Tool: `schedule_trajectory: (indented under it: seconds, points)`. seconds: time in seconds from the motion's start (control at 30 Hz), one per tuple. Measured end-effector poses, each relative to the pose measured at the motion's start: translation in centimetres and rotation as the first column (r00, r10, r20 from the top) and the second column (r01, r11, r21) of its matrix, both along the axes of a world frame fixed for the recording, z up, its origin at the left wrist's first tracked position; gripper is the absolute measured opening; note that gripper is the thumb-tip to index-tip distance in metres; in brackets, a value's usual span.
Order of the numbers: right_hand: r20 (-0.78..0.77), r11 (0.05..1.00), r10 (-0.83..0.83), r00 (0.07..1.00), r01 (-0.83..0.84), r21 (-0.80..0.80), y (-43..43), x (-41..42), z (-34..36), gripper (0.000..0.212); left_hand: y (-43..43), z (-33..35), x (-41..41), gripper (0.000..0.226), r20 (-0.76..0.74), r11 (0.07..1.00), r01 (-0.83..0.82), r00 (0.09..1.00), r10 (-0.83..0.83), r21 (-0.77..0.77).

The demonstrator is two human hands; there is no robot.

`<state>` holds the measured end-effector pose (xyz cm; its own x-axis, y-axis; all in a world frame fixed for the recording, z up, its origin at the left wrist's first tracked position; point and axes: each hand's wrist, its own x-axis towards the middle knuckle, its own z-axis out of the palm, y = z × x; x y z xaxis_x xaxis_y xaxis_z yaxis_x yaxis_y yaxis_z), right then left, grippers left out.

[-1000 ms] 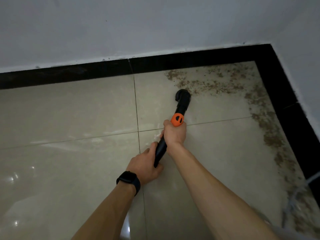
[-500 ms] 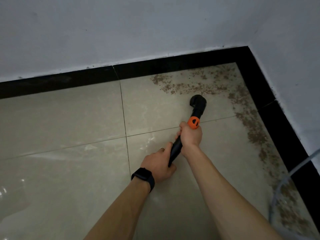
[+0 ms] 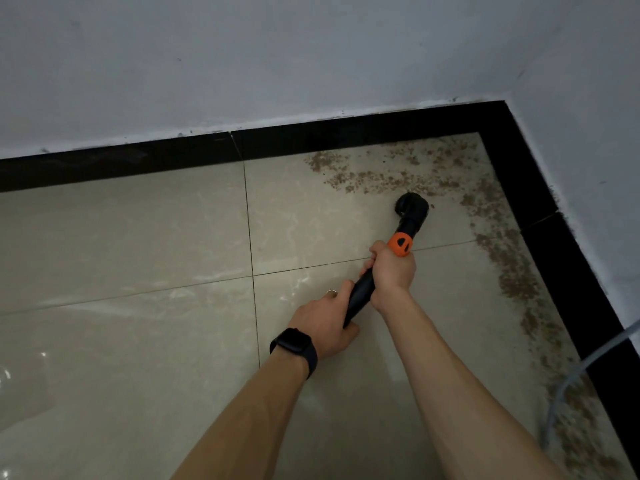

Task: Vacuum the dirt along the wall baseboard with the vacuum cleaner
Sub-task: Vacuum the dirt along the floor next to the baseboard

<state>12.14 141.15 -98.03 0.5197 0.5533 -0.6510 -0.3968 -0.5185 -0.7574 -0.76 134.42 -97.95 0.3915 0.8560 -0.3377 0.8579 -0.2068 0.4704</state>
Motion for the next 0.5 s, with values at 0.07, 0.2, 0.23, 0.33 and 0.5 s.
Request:
schedule_trajectory:
  seconds: [0.07,0.2,0.23,0.33,0.5]
  points:
    - [0.005,0.999,0.044,0.999,-0.044,0.006,-0.1,-1.8,-0.4,0.012,-0.5,-0.2,-1.6,0.053,-0.003,0.999,-0.037,0.999,0.037,-0.006]
    - [-0.003,0.995,0.097,0.995,-0.097,0.019,-0.3,-5.1,-0.9,0.016,-1.6,-0.6,-4.4,0.055,-0.021,0.995,-0.101,0.995,0.101,-0.018]
    - [-0.016,0.995,0.102,0.995,-0.102,0.022,-0.3,-5.8,-1.0,0.018,-1.7,-0.6,-5.0,0.055,-0.024,0.993,-0.115,0.993,0.114,-0.02]
    - [-0.061,0.992,0.124,0.99,-0.123,0.027,-0.2,-7.1,-0.9,0.02,-2.0,-0.7,-6.1,0.055,-0.04,0.99,-0.143,0.989,0.142,-0.013]
    - [-0.078,0.982,0.184,0.98,-0.181,0.043,0.4,-8.3,-0.7,0.016,-1.9,-0.9,-6.8,0.053,-0.052,0.984,-0.18,0.982,0.179,0.0]
